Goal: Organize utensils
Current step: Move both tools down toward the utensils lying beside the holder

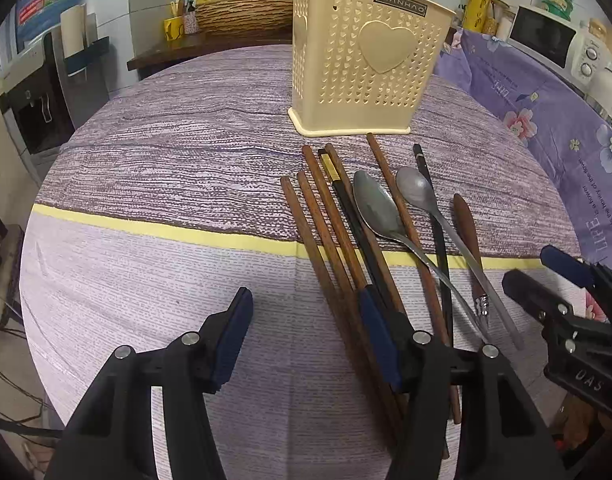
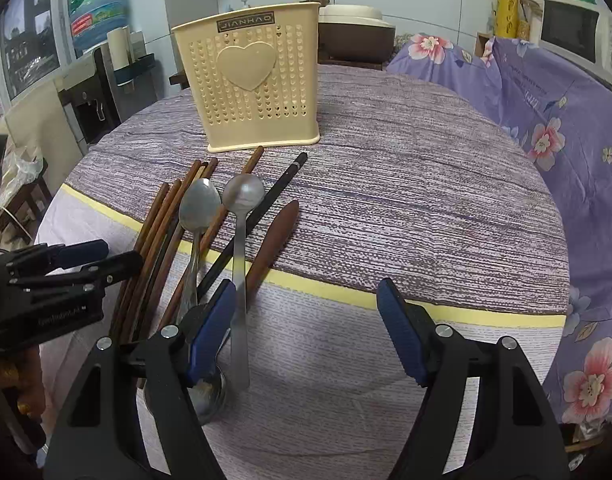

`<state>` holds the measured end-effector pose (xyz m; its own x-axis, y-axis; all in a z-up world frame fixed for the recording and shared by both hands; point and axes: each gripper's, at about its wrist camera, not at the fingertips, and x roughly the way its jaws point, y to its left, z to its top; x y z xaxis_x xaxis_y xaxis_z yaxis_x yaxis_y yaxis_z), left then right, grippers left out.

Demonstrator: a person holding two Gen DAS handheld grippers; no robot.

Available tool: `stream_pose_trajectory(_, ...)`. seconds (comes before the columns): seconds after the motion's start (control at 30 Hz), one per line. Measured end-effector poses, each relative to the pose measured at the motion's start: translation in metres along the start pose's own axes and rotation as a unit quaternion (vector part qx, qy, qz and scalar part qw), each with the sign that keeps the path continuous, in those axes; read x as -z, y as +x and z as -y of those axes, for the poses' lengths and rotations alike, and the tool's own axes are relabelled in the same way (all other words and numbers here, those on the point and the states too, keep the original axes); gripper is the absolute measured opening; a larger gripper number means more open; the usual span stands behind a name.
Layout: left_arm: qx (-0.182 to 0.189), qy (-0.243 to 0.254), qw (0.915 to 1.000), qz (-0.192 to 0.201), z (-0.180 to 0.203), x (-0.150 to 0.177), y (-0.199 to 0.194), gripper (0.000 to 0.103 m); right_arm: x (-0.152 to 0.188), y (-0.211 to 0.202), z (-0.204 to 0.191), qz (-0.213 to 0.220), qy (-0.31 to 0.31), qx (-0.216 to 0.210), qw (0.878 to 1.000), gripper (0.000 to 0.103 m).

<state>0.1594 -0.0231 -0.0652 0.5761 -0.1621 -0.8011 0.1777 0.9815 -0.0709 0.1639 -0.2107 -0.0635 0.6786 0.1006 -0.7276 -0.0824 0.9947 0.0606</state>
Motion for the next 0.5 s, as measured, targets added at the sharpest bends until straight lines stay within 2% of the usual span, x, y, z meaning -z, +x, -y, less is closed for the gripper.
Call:
stream_pose_trajectory(0.2, -0.001, -0.015, 0.9999, -0.001, -0.021, 0.0, -0.005, 0.056, -0.004, 0.004, 0.002, 0.0, 0.008, 0.004, 1.0, 0.073)
stream_pose_trajectory(0.33, -0.007, -0.033, 0.9994, 0.008, -0.035, -0.006, -0.009, 0.056, -0.011, 0.004, -0.004, 0.004, -0.008, 0.0, 1.0, 0.069)
stream_pose_trajectory(0.5, 0.002, -0.036, 0.9994, 0.002, -0.032, -0.01, -0.003, 0.056, -0.021, 0.005, -0.012, 0.008, -0.017, -0.009, 1.0, 0.069)
